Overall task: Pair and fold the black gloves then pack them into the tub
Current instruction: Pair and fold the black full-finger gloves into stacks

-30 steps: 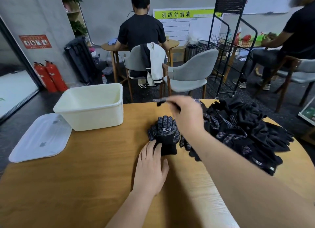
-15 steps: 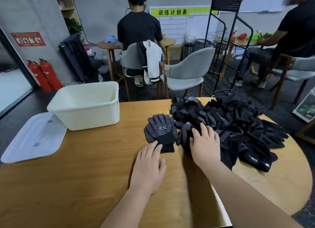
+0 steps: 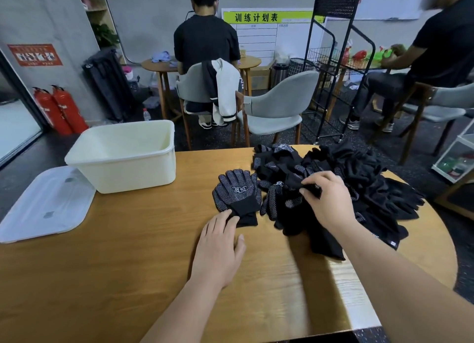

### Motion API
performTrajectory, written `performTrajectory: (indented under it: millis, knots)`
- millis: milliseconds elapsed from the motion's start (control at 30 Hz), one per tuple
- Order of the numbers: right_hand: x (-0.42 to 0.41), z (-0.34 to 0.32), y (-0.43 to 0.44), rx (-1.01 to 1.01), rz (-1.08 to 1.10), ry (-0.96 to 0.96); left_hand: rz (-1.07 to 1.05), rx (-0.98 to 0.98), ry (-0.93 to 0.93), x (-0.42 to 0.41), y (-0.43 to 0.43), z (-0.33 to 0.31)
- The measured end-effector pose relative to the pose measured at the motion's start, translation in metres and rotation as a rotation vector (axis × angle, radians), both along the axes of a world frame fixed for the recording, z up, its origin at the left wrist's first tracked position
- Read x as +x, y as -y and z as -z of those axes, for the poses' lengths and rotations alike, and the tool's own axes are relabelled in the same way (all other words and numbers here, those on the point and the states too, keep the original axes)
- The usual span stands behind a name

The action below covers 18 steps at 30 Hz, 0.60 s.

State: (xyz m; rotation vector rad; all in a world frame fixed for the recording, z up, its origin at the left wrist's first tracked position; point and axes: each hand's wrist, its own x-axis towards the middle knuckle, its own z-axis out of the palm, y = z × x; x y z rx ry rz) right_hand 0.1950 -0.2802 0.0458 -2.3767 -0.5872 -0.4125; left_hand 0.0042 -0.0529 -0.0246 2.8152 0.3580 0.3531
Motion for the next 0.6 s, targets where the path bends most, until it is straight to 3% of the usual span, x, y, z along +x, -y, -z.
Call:
performTrajectory:
  millis: [67,200,433,600]
  knots:
    - [-0.002,-0.02,-0.003,0.096,-0.001,-0.024,0.001,0.0,0.004,-0.001,0.0,0.0]
    - [-0.004,-0.052,-0.015,0.386,-0.037,-0.254,0.0,0.002,0.035,-0.002,0.0,0.0]
    - [0.001,-0.076,-0.034,0.634,-0.273,-0.58,-0.008,-0.001,0.053,-0.004,0.001,0.0]
    - [-0.006,-0.076,-0.041,0.792,-0.191,-0.643,-0.009,-0.004,0.057,-0.004,0.0,0.001]
